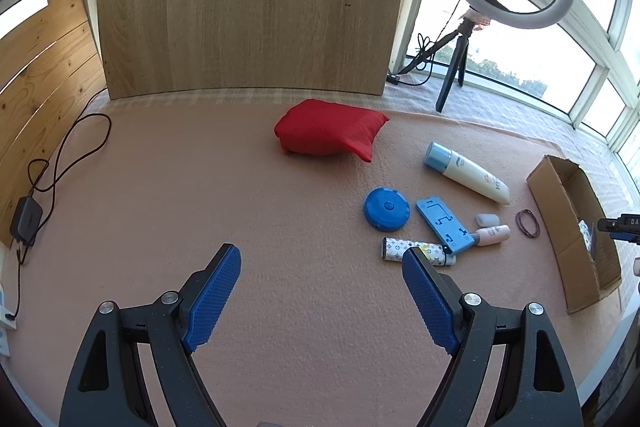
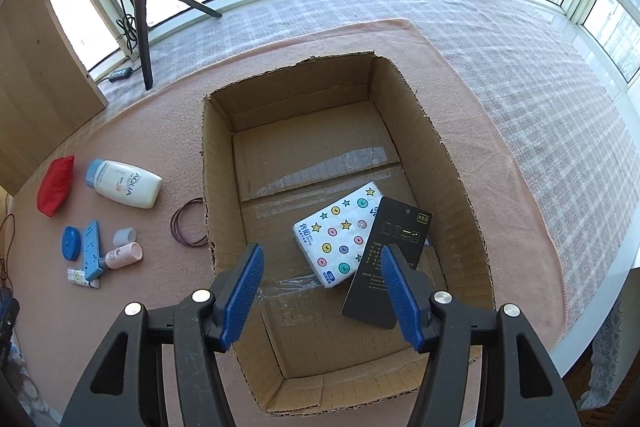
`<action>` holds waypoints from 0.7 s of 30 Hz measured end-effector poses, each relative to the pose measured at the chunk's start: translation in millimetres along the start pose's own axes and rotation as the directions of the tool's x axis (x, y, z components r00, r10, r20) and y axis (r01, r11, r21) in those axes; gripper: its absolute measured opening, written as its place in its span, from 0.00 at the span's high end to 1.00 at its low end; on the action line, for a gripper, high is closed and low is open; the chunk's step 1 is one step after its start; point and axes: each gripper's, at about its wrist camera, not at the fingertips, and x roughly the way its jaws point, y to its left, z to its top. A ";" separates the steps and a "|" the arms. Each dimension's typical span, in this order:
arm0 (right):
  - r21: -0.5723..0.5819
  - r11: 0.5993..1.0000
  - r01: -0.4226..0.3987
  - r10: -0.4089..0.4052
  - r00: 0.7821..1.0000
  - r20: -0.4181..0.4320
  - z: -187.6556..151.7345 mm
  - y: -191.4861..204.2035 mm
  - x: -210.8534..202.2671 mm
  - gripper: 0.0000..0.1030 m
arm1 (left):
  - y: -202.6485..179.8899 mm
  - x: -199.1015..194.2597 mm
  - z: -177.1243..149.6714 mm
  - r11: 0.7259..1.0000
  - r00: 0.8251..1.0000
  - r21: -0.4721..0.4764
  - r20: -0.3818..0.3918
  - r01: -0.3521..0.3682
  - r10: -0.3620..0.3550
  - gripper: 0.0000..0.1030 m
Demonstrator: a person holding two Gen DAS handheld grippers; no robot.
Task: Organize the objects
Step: 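Open the right gripper to drop the card package into the box, then move the right gripper to the red cushion and close on it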
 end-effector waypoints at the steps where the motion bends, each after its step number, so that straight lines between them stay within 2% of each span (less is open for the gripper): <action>1: -0.007 1.000 -0.014 0.014 1.000 0.005 -0.4 6.2 -1.6 0.45 | 3.7 1.3 1.0 1.000 1.000 -0.006 -0.002 -0.004 0.004 0.17; 8: -0.086 0.992 -0.094 0.099 0.994 0.048 7.4 63.7 -10.7 0.45 | 25.3 7.0 13.4 0.999 0.999 -0.024 -0.002 -0.035 0.035 0.17; 13: -0.147 0.973 -0.177 0.185 0.982 0.040 18.5 113.9 -7.2 0.45 | 33.7 11.5 22.9 0.999 0.999 -0.027 0.002 -0.044 0.044 0.17; 16: -0.194 0.955 -0.223 0.237 0.970 0.052 25.5 148.7 -5.5 0.45 | 36.1 16.2 28.5 0.999 0.999 -0.028 -0.001 -0.046 0.046 0.17; 21: -0.339 0.908 -0.248 0.286 0.956 0.067 40.2 215.2 0.7 0.45 | 43.4 29.4 38.4 0.998 0.999 -0.051 -0.006 -0.040 0.040 0.17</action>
